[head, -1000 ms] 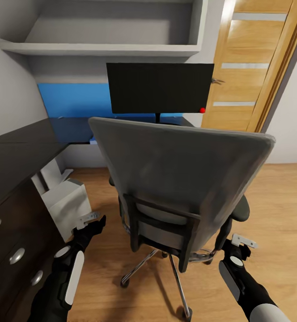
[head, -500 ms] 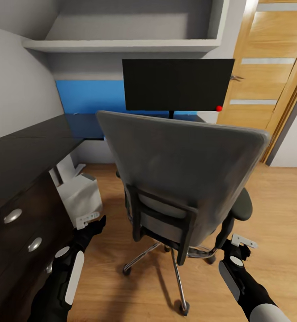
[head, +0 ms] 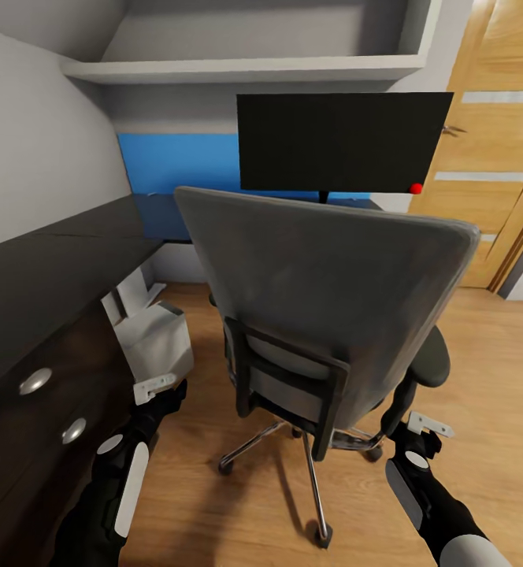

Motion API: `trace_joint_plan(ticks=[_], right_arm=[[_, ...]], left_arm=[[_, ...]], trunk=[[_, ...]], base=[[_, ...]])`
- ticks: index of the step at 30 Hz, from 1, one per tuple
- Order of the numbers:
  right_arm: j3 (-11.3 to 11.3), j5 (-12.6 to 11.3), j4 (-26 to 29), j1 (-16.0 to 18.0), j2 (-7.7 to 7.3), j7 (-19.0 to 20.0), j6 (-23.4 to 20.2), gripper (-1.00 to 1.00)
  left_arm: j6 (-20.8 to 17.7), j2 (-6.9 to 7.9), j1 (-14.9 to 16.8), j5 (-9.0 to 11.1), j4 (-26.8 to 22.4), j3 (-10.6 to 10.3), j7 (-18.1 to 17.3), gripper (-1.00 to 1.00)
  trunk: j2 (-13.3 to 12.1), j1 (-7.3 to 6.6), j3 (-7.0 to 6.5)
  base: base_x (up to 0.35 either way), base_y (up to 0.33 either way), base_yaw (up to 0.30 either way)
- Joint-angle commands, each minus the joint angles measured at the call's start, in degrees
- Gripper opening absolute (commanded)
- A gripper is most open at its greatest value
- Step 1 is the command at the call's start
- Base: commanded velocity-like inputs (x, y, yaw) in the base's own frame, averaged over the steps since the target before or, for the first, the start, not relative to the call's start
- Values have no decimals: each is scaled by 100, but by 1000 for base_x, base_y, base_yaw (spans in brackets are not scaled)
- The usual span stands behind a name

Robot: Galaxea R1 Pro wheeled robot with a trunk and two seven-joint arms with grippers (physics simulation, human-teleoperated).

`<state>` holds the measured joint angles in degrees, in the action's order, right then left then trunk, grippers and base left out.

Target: In the bedroom, organize the workspace by keeping the computer under the desk, ensuring the monitor is on the desk, placing the keyboard on the desk next to the monitor, placing the mouse on the desk next to the keyboard, moving the folder from the swivel chair onto the desk next to the mouse, stacking the notebook on top of the folder with the pen on top of the notebook, and positioning the swivel chair next to the desk.

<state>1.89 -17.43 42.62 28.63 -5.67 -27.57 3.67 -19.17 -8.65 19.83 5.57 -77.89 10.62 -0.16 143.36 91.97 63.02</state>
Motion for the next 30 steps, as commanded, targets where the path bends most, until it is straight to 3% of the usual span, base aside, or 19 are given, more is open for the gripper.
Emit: trace_joint_plan(ticks=[1, 16, 30], right_arm=[[22, -59, 1, 2, -4, -20, 37, 100], [38, -59, 9, 2, -4, -29, 37, 100], [40, -59, 9, 2, -1, -29, 39, 100]], left_arm=[[-35, -5, 3, 58, -7, 10, -2, 100], [-30, -5, 3, 49, 4, 2, -2, 100], [-26, -14, 3, 41, 33, -22, -2, 100]], trunk=[[2, -1, 13], [2, -1, 132], [2, -1, 243]], base=[[6, 0, 107], [11, 0, 106], [231, -66, 106]])
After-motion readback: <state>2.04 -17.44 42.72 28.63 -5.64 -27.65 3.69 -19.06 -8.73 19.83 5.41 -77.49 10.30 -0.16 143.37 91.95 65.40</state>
